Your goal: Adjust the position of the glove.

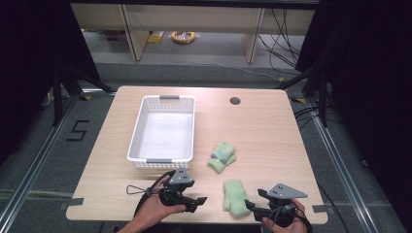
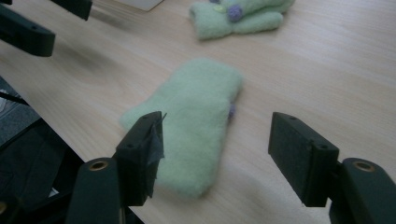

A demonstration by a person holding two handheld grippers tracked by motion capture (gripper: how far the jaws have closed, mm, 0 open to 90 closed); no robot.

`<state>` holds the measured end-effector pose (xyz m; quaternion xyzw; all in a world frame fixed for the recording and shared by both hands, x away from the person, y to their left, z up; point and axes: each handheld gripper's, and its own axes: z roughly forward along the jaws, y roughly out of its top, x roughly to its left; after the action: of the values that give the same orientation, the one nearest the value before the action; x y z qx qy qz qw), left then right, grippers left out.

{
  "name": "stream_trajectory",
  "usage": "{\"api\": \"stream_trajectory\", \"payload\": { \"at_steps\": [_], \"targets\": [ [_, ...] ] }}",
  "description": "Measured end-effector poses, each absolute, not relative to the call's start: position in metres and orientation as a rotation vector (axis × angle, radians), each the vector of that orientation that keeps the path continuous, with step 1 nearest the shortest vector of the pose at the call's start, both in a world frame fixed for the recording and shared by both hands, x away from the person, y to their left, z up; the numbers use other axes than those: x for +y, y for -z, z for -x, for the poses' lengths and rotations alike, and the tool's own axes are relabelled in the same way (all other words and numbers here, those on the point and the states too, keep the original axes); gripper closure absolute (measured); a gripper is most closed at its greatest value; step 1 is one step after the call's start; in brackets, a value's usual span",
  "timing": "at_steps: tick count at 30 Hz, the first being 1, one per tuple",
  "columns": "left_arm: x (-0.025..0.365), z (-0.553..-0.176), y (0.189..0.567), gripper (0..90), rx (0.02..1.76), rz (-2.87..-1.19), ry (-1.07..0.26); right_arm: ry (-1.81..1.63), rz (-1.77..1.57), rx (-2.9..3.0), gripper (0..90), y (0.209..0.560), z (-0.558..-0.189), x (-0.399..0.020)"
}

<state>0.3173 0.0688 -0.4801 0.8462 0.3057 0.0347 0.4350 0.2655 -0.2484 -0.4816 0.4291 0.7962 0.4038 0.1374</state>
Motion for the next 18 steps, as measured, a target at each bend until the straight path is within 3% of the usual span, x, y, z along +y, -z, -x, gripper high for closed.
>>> {"api": "stream_trajectory", "payload": {
  "at_steps": [18],
  "targets": [
    [0.011, -0.353, 0.483, 40.7, 0.685, -2.186, -0.052, -1.082, -1.291, 2.371, 50.2, 0.487, -0.257, -0.238]
  ]
}}
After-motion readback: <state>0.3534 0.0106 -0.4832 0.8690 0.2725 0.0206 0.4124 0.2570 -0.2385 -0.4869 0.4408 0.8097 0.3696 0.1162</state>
